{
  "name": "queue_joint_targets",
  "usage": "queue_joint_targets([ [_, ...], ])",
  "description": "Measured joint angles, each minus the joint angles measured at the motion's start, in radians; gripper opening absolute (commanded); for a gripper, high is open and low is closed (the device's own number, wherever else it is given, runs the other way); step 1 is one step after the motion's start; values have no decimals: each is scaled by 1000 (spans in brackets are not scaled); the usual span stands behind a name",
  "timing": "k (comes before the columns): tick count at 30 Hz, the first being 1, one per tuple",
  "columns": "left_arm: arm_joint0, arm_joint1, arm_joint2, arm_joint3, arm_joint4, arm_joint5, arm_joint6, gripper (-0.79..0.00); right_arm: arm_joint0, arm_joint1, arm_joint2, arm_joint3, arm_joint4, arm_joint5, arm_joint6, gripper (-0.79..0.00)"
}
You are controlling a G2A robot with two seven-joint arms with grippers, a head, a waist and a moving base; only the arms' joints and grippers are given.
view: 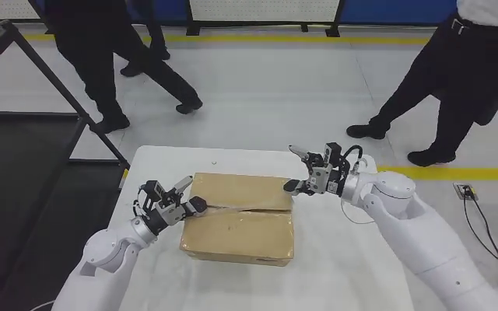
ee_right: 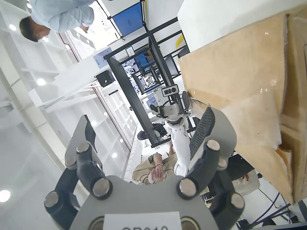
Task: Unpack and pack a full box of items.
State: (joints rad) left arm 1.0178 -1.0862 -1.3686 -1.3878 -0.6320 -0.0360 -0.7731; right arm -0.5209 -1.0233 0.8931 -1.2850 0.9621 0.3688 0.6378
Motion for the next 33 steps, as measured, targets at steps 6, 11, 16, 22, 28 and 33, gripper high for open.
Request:
queue_joint_targets([
  [6,1,-1,-1,-4,-3,2,1,0,-5,-17,-15,-41,-27,14,-154,0],
  [11,1,-3,-1,-1,-6,-1,0,0,49,-50,-66,-31,-37,73,-230,0],
  [16,4,-4,-3,0,-11,-3,-2,0,137,-94,-135,48,-39,198,-291,0],
  [22,4,-4,-10,4,-14,-6,-9,0,203,-131,-175,128,-29,292,-287,0],
  [28,2,-4,-11,7,-13,-2,-15,0,227,-141,-189,148,-46,380,-203,0],
  [33,0,-5,-11,8,-10,-1,-21,0,231,-129,-192,134,-100,440,-90,0],
])
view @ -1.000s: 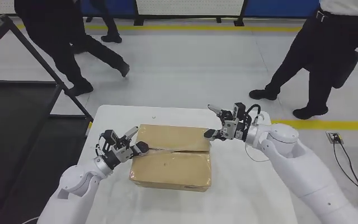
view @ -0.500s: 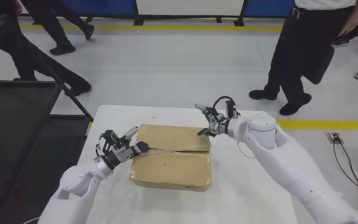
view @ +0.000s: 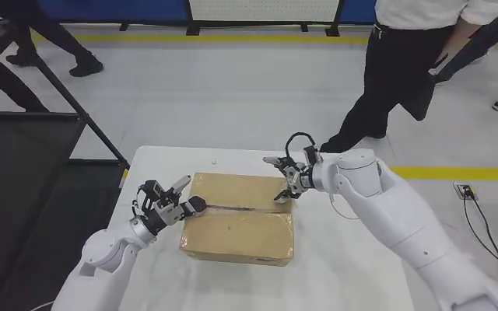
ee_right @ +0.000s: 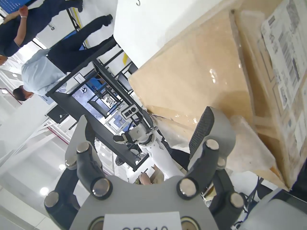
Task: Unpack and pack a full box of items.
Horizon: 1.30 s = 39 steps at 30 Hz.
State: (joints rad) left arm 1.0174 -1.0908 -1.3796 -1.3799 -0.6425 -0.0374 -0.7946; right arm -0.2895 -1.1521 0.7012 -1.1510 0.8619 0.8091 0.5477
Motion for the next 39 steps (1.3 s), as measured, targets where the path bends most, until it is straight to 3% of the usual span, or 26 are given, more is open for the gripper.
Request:
queue_joint_targets([
  [6,-1,-1,3,1,4,2,-4,0,-9,19,6,-37,-68,41,94,0],
  [18,1,-2,3,-3,5,2,-8,0,-125,59,68,-187,-147,-96,176,0],
  [26,-2,-4,7,0,7,5,-3,0,-267,87,212,-297,-114,-281,62,0],
  [32,-5,-5,7,5,7,4,-1,0,-320,115,260,-350,-164,-195,162,0],
  [39,-6,-6,6,8,7,3,-1,0,-346,128,281,-368,-202,-188,224,0],
])
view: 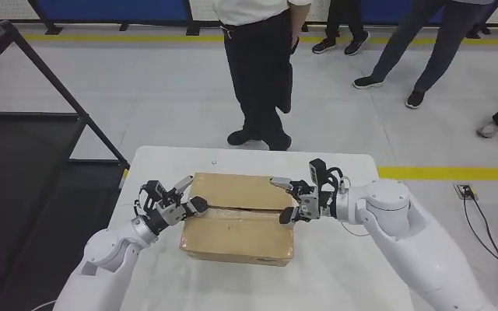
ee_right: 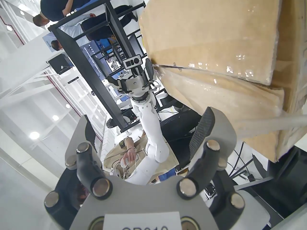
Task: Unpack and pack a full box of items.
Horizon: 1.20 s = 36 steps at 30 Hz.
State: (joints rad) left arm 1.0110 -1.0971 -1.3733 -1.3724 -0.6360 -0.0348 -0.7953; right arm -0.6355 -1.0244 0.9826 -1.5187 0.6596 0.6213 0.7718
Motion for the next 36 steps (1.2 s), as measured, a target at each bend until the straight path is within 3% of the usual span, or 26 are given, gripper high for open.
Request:
queue_joint_targets([
  [12,-2,-1,-1,2,6,-1,3,0,-25,15,23,4,-15,122,34,0],
  [22,-2,-3,2,-2,9,4,3,0,-171,59,141,-72,-118,-78,72,0],
  [33,-2,-5,5,-18,10,3,11,0,-172,59,144,-71,-113,-80,73,0],
  [36,-3,-5,7,-20,15,5,12,0,-191,61,150,-78,-138,-121,44,0],
])
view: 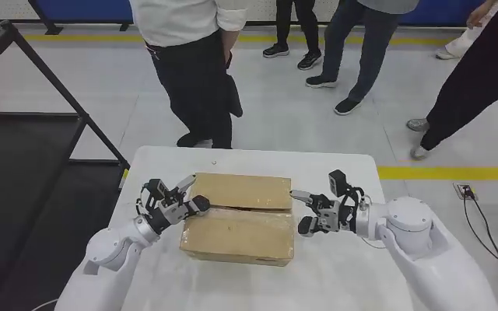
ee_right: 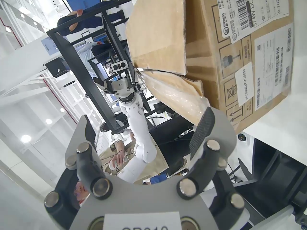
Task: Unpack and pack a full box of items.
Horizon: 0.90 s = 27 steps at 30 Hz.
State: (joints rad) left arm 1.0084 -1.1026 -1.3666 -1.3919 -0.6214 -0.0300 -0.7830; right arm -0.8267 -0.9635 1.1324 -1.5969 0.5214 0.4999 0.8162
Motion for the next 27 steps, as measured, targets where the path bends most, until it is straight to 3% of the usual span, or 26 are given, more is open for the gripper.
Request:
queue_joint_targets([
  [7,2,0,-3,1,4,4,3,0,-130,38,90,-122,-239,-193,-11,0],
  [14,-1,-2,2,2,6,5,4,0,-185,54,107,-165,-399,-241,12,0],
  [16,-2,-2,0,2,4,5,6,0,-173,51,83,-163,-445,-231,6,-302],
  [17,-2,-2,0,2,4,5,7,0,-168,50,72,-161,-463,-224,-1,-406],
  [20,-2,-2,-2,2,2,5,8,0,-148,44,39,-153,-512,-201,-19,-526],
  [27,-4,-3,-3,2,4,8,5,0,-115,36,-9,-144,-578,-187,-8,-646],
])
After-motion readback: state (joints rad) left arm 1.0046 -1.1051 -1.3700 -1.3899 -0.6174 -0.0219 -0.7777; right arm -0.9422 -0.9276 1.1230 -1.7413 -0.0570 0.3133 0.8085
